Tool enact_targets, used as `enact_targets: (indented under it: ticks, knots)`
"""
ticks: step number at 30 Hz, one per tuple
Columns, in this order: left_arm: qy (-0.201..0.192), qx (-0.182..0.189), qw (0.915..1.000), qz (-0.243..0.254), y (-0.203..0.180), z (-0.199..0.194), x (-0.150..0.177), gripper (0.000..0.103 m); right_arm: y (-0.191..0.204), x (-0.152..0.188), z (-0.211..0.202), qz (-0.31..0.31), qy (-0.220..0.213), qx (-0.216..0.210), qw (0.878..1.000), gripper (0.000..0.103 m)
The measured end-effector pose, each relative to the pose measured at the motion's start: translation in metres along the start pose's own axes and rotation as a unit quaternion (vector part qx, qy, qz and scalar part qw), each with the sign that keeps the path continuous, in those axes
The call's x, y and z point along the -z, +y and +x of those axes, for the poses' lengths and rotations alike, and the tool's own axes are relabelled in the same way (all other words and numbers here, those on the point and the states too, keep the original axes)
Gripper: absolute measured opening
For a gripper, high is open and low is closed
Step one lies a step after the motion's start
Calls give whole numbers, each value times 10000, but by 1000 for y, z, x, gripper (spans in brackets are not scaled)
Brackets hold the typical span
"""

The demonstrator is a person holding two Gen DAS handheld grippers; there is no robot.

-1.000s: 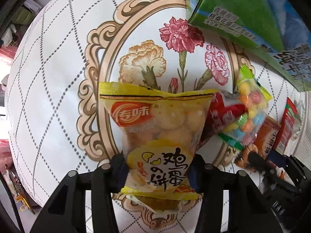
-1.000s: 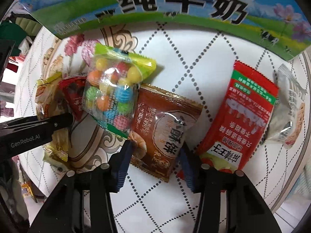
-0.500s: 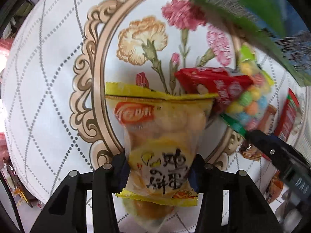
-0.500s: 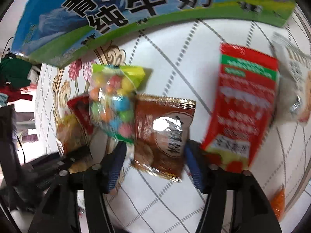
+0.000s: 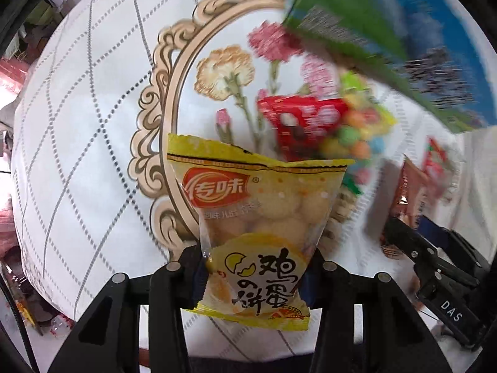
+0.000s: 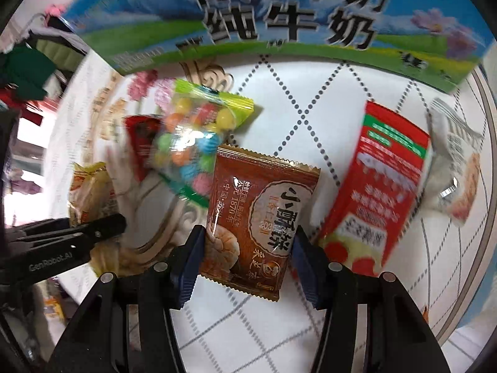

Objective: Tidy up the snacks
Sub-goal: 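Carry the egg-biscuit bag and brown packet into the box and release both, then lift both tools out of the box back toward the remaining snacks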

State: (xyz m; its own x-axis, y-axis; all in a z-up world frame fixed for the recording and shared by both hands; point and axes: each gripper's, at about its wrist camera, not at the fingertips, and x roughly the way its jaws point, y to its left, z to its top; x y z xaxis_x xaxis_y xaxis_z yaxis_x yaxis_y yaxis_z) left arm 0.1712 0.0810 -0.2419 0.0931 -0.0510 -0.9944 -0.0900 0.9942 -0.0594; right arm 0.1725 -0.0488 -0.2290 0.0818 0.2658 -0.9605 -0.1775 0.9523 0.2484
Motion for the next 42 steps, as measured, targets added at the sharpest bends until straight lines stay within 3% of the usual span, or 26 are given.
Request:
enact_targets:
  ticks: [1,6,8,13,16,19,24,30,31,32,34,37,42]
  knots:
    - [240,585,9967,-507,-2,-10,1,43,-3,0,-10,20,-36,-112,9999,58]
    - [-251,930,9946,-388,-22,-72,-15,43,-19,-5,-80,61,-508,-632,9967,58]
    - [-485,1161,9917,-277,-36,-100,-34,43,-34,-26,-118,98,-757,-782,9940,58]
    - [-961,1191,9882,92,-67,-142,-101,43,-59,-75,-176,307,-1467,-863,9849,58]
    - [-1023,1044,9890,217,-76,-142,-142,43,-89,-116,-202,417,-1835,-538,9807,58]
    - [-788,917,9924,241,-85,-124,-186,43,-111,-162,-199,545,-1776,-248,9823,58]
    - [-319,542,9979,184,-91,-87,-234,43,-139,-200,-164,588,-1284,124,9899,58]
    - [430,268,9987,92,-90,-39,-241,49,-155,-209,-108,651,-368,269,9968,61]
    - [440,305,9985,70,-89,-36,-237,60,-155,-208,-103,624,-192,311,9974,67]
    - [459,306,9984,85,-89,-33,-236,77,-153,-208,-99,544,-92,362,9978,81]
    - [503,381,9980,81,-90,-28,-234,85,-148,-209,-98,429,-44,403,9983,97]
    - [461,351,9983,90,-94,-27,-229,91,-144,-211,-94,440,30,429,9981,98]
    - [291,287,9992,27,-94,-34,-220,91,-147,-215,-91,593,34,522,9969,99]
